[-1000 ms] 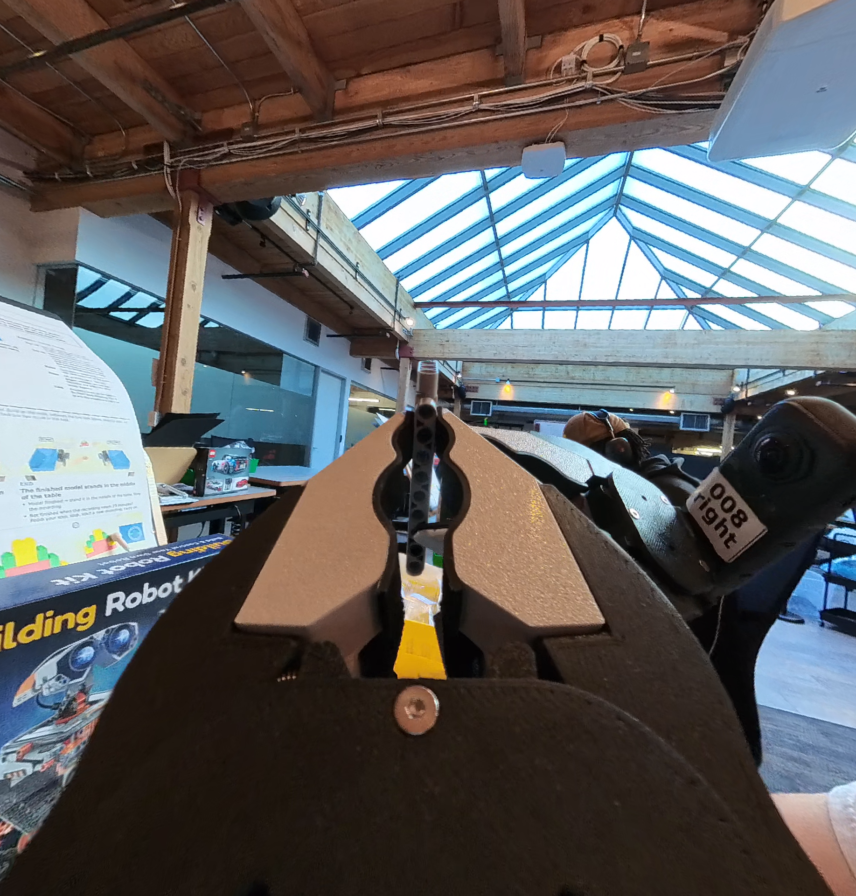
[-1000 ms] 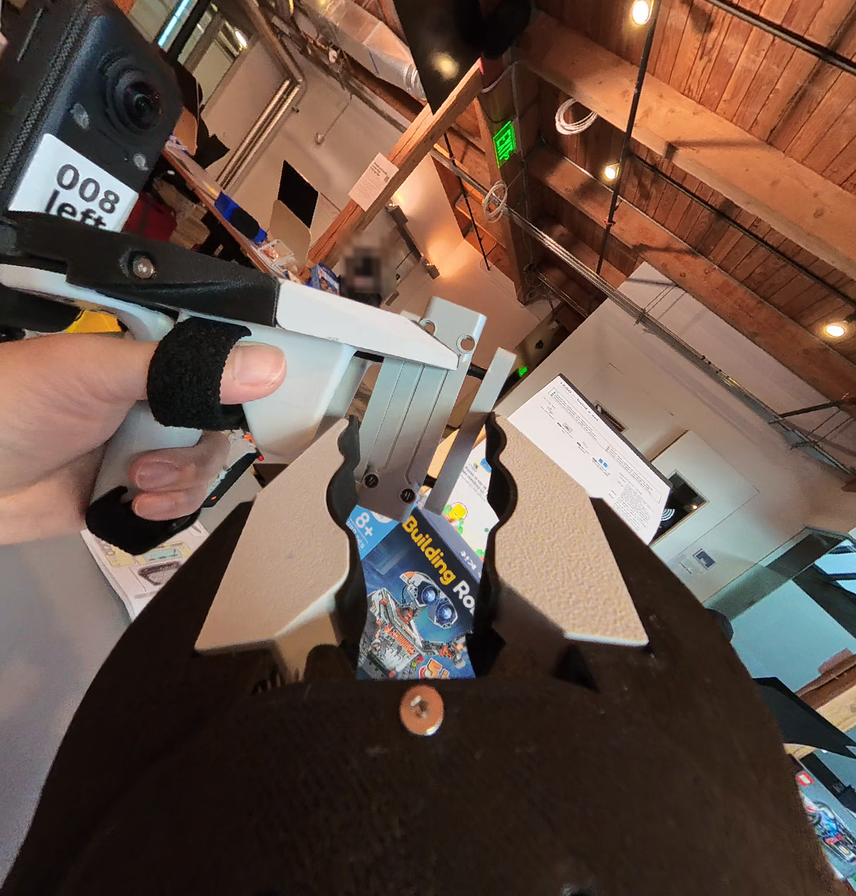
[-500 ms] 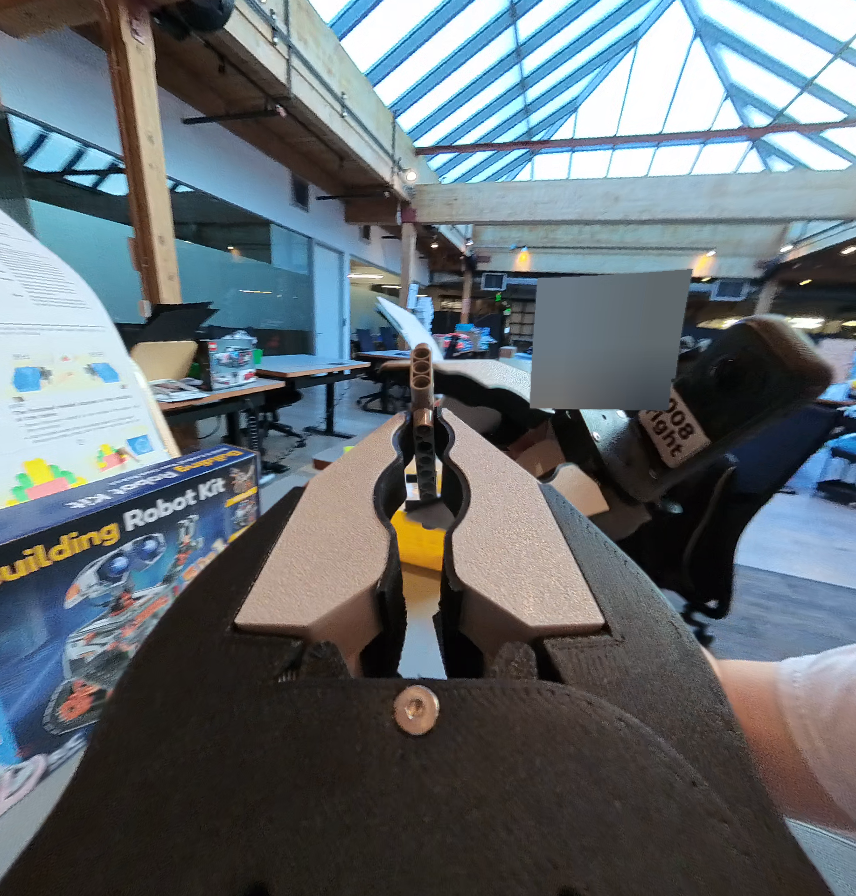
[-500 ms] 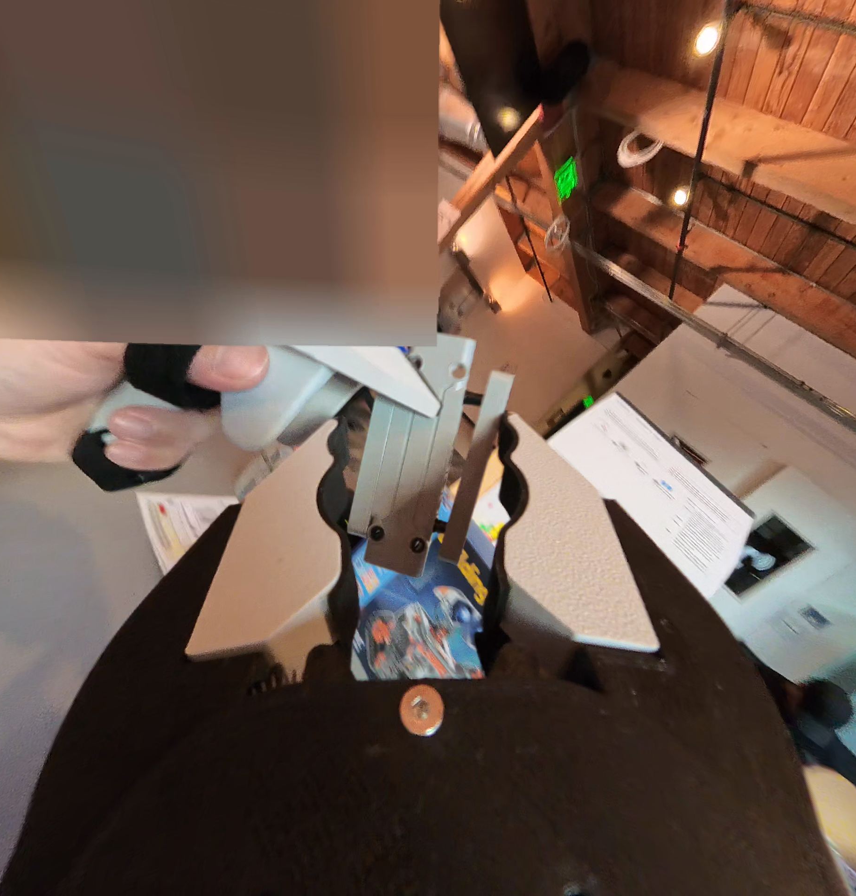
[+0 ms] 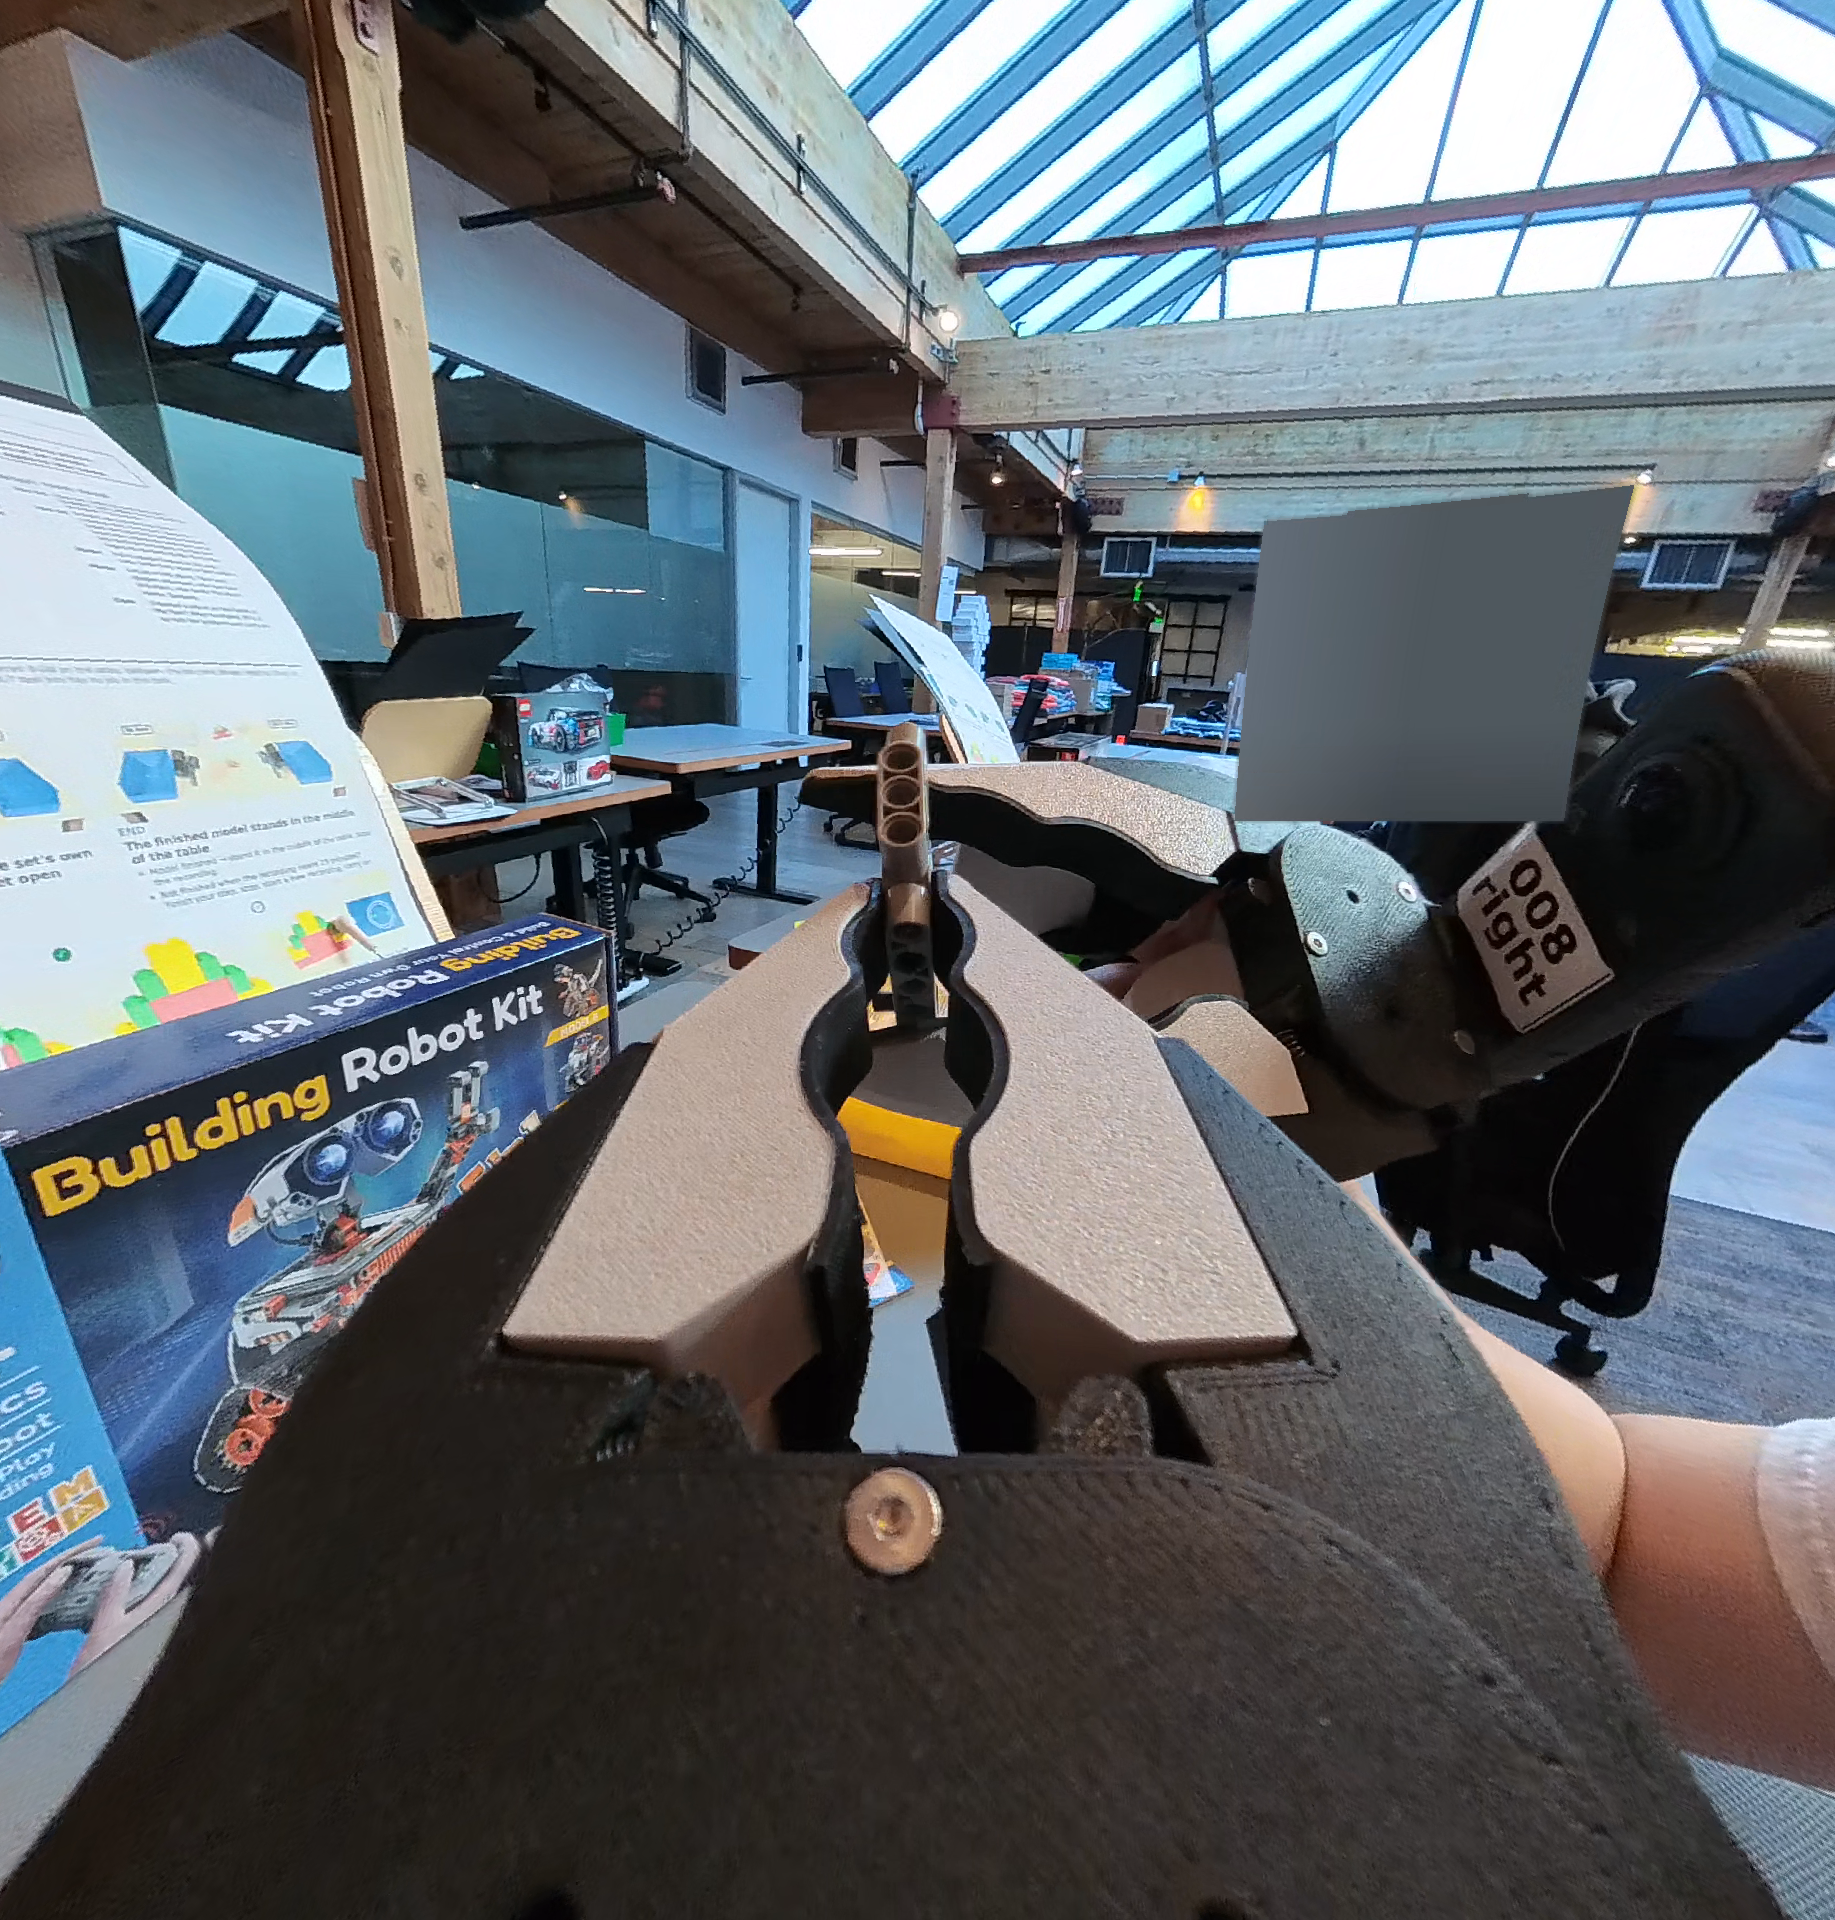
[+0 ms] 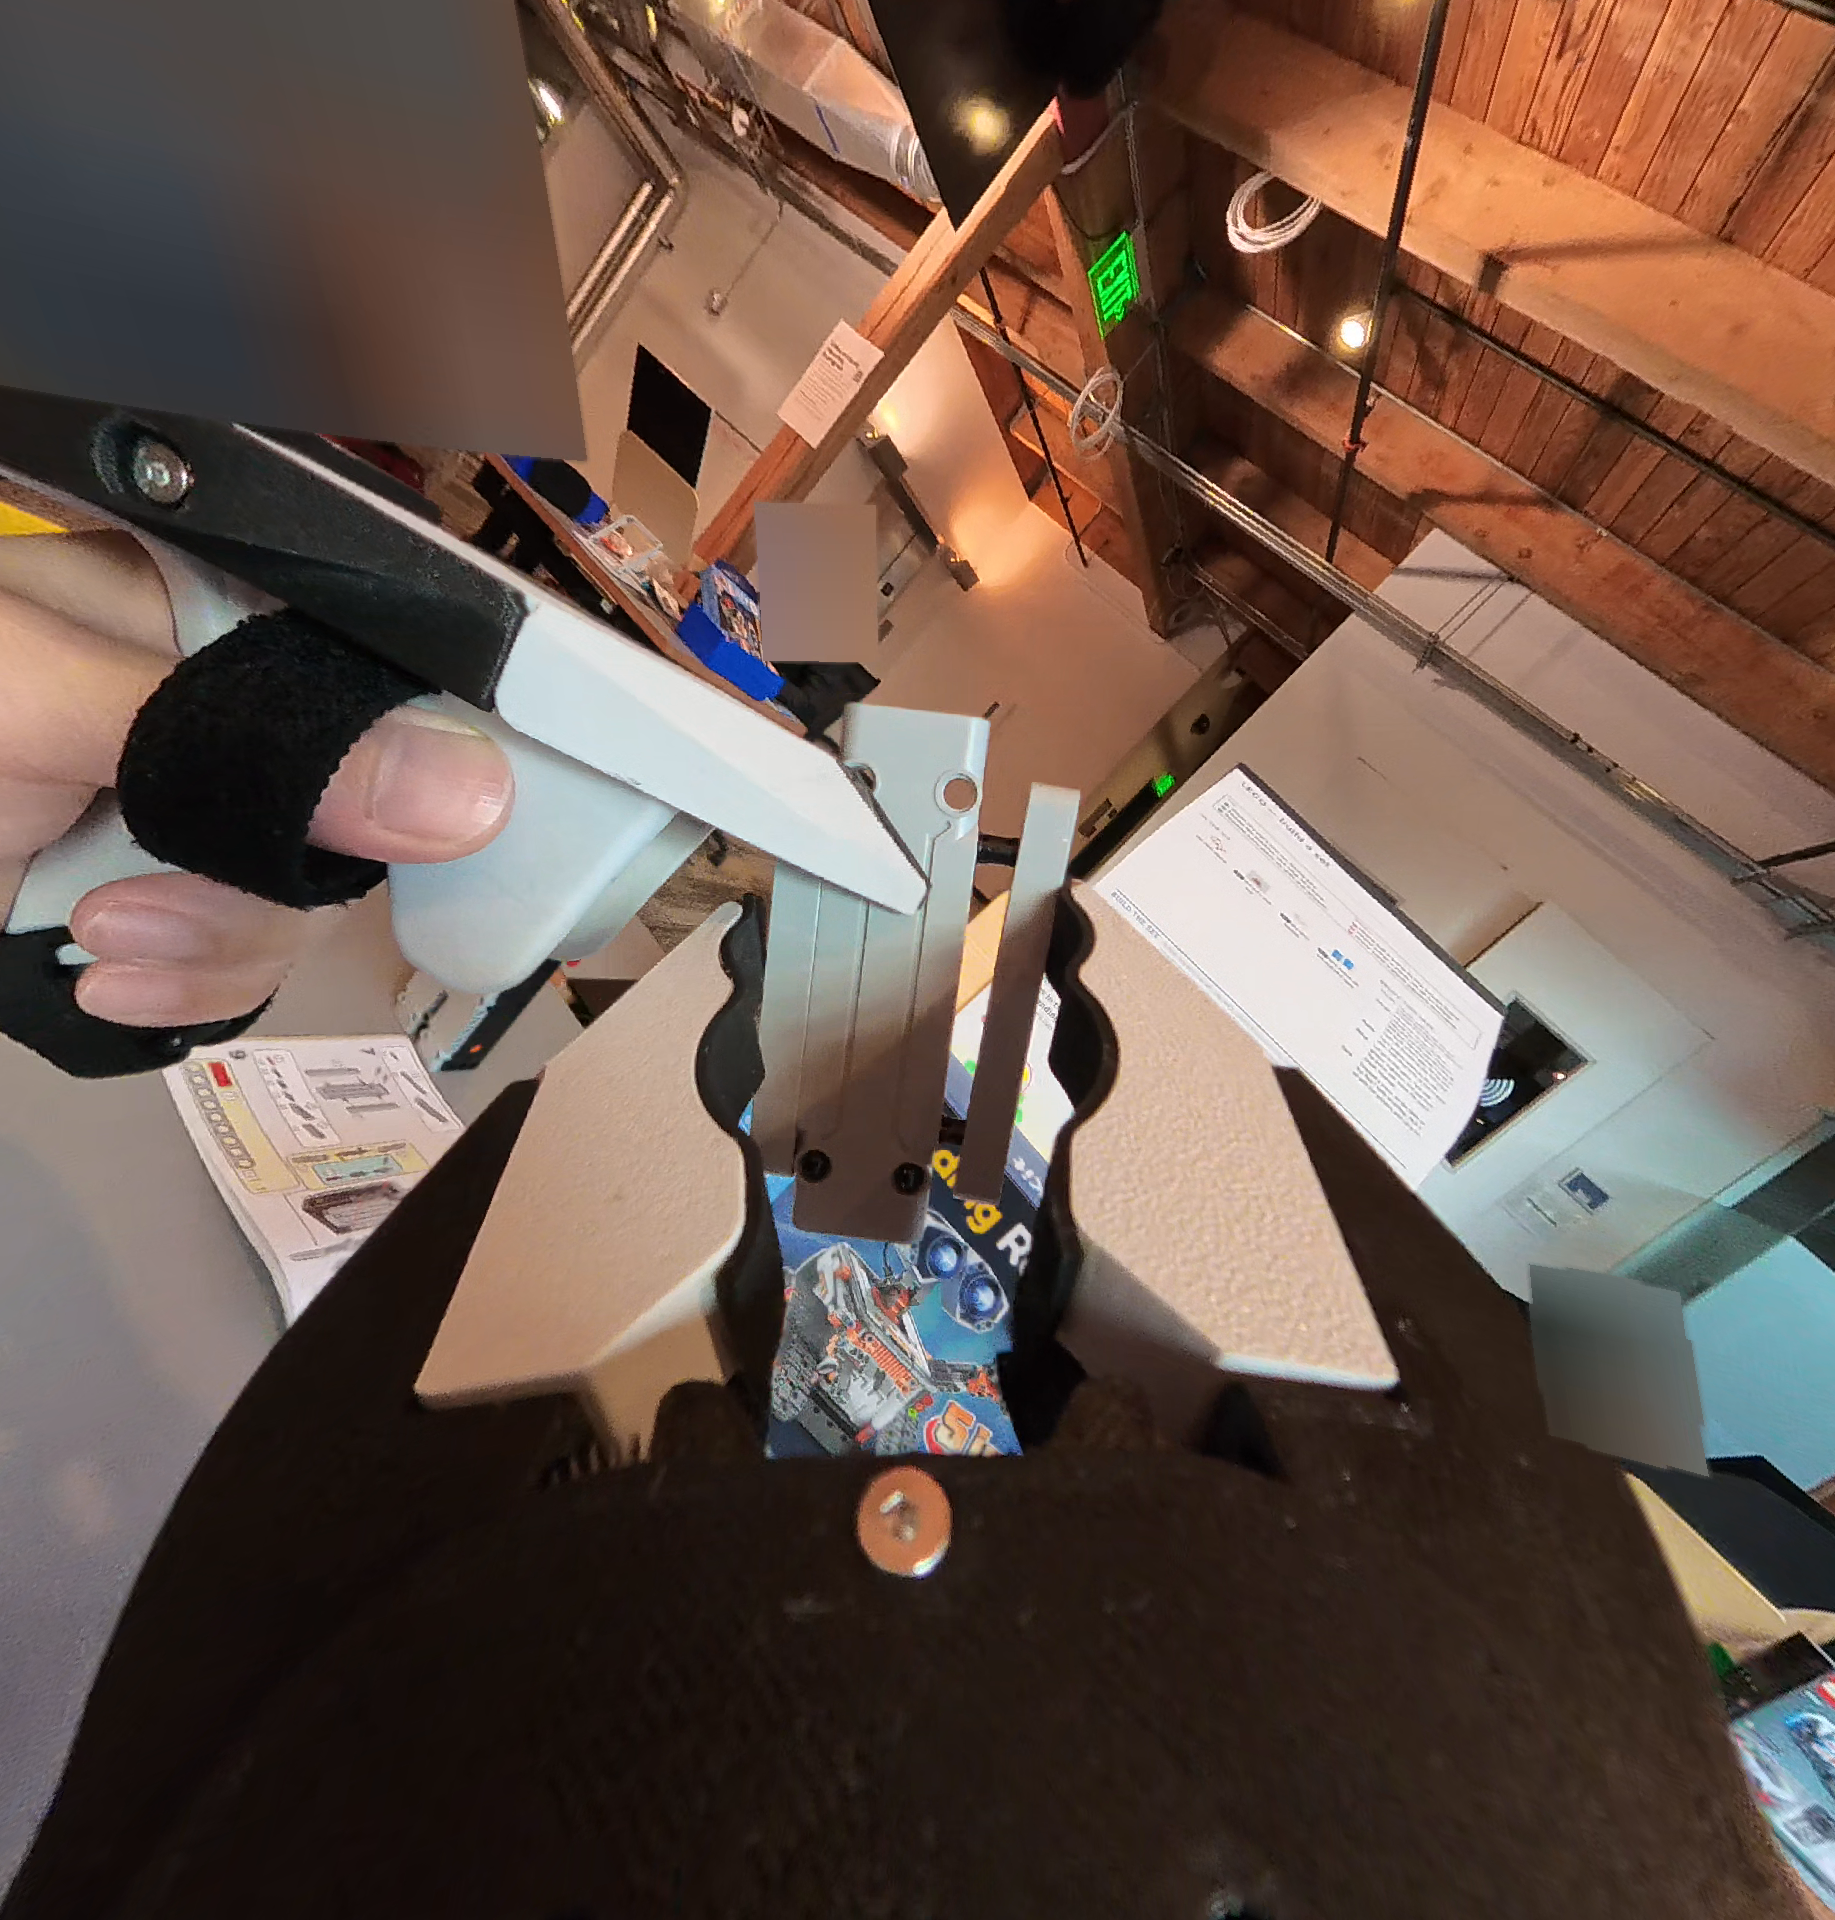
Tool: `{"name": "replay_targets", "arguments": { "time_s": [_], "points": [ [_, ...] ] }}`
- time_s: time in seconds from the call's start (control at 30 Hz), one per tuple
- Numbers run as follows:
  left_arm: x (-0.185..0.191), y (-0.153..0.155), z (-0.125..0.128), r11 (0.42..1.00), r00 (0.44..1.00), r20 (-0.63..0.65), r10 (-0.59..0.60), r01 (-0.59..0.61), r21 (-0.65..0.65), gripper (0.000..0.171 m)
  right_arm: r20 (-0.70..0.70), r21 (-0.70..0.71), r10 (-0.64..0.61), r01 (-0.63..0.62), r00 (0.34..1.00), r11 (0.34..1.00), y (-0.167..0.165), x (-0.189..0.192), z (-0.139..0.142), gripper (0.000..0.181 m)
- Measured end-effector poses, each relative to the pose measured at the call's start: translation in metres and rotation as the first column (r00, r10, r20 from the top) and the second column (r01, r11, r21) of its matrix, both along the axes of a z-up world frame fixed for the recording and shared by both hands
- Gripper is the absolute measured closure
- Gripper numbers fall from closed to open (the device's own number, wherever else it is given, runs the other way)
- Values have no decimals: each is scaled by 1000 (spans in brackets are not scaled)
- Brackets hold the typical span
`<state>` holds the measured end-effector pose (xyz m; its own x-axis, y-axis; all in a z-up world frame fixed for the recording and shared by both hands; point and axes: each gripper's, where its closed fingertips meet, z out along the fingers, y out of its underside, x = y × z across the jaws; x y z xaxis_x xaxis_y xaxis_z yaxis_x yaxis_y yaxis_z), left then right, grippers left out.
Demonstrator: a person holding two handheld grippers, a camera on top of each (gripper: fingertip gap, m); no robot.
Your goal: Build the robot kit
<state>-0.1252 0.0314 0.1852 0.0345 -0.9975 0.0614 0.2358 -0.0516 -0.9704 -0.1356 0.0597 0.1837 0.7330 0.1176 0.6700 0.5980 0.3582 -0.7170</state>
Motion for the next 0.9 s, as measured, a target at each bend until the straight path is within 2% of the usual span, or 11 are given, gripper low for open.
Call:
{"name": "replay_targets", "arguments": {
  "time_s": [0.3, 0.43, 0.63, 0.73, 0.9],
  "points": [
    [2, -1, -2, 999, 1000, -24, 0, 1, 42, 166, 10, -3, 55, -55, 998, 998, -1, 0, -2, 128],
    [7, -8, -7, 995, 998, -63, 2, 4, 98, 167, 36, 46, 29, -30, 999, 998, -2, 0, 3, 123],
    [11, -15, -8, 984, 997, -71, 39, -26, 175, 166, 86, 44, -10, 6, 996, 999, -8, 3, 3, 124],
    [10, -20, -5, 988, 998, -57, 13, -4, 156, 167, 33, 28, 49, -50, 998, 998, -11, 0, 5, 127],
    [13, -19, -10, 988, 996, -84, 7, 6, 154, 166, 59, 13, 73, -74, 996, 997, -10, 1, 0, 128]
  ]
}}
